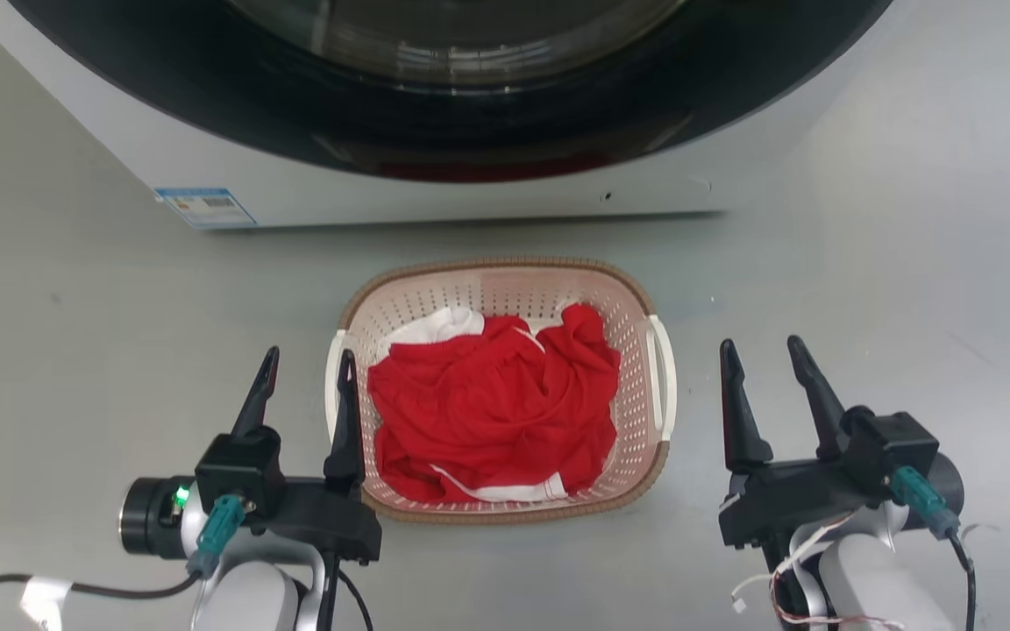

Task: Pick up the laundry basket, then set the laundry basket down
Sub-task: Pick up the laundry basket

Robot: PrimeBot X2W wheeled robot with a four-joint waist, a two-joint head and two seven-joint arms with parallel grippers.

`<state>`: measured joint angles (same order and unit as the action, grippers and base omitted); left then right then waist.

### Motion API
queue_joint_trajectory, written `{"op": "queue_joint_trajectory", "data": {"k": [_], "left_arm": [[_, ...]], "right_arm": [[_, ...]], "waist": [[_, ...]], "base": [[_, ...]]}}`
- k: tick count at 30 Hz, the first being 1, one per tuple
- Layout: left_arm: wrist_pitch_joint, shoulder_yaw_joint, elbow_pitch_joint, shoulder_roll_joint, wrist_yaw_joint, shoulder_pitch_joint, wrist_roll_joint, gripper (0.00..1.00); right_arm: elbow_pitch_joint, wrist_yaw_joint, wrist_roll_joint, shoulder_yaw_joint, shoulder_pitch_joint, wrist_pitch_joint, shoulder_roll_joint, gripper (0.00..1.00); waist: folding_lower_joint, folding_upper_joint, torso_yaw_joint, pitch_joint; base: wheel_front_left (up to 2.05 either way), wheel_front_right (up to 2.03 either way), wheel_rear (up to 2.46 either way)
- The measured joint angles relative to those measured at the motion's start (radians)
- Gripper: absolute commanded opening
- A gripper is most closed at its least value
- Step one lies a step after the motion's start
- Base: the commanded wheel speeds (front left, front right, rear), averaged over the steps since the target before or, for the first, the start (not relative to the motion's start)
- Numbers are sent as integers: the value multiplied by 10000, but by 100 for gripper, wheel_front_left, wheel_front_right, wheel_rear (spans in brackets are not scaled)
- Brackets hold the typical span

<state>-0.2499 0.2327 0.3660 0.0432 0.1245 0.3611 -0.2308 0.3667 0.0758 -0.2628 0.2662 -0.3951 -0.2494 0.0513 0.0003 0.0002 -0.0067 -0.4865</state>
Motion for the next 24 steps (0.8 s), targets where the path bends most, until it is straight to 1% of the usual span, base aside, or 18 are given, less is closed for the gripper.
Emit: {"op": "queue_joint_trajectory", "data": {"k": [14,24], "left_arm": [[-31,109,1210,-44,0,1081,-339,100],[-29,330,2493,-56,-17,1743,-874,100]], "right_arm": [[1329,-207,151,-105,-1341,-71,27,100],[2433,-332,174,-59,-2125,-71,46,100]], "waist": [[-1,0,1,-1541],[-2,0,152,-2256]], "base": [[0,0,0],[0,0,0]]}}
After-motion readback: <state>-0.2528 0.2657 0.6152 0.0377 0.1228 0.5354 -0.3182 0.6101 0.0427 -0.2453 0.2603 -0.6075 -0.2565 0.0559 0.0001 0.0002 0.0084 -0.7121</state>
